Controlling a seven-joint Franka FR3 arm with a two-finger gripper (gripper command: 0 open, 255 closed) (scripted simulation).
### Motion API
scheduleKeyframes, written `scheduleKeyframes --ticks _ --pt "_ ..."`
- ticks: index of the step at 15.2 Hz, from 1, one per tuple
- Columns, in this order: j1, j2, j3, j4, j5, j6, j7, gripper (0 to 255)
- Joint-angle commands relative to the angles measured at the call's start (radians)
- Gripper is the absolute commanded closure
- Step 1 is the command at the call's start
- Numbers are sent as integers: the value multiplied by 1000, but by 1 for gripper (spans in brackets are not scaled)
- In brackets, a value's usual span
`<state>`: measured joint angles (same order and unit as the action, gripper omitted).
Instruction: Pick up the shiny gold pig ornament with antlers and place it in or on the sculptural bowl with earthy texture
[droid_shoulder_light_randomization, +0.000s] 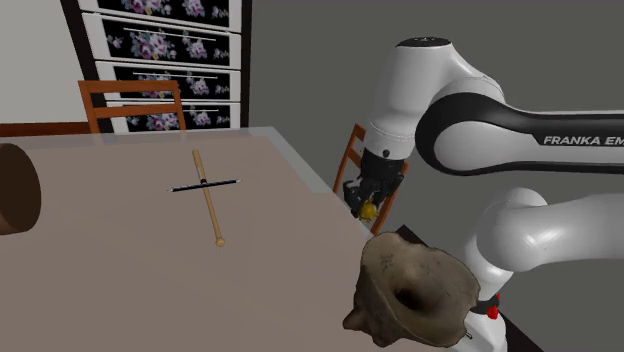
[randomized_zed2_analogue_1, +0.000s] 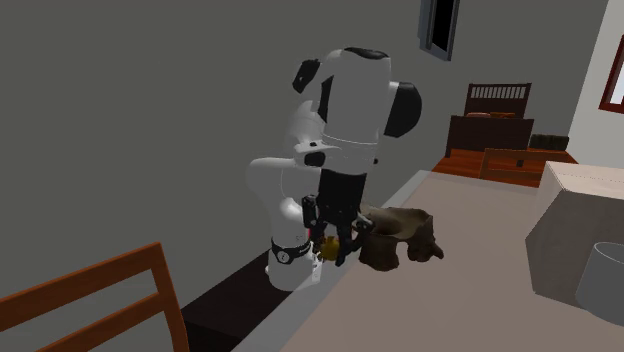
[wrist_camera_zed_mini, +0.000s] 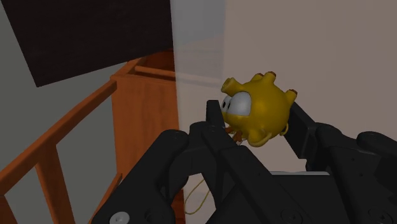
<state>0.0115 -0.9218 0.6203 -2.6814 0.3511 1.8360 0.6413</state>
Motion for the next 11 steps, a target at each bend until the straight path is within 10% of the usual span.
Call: scheduleKeyframes --ticks 1,11 --pt "-1 -9 -13 22 -10 -32 -1 255" --pt "-20 -13 -68 146 -57 -159 -8 255"
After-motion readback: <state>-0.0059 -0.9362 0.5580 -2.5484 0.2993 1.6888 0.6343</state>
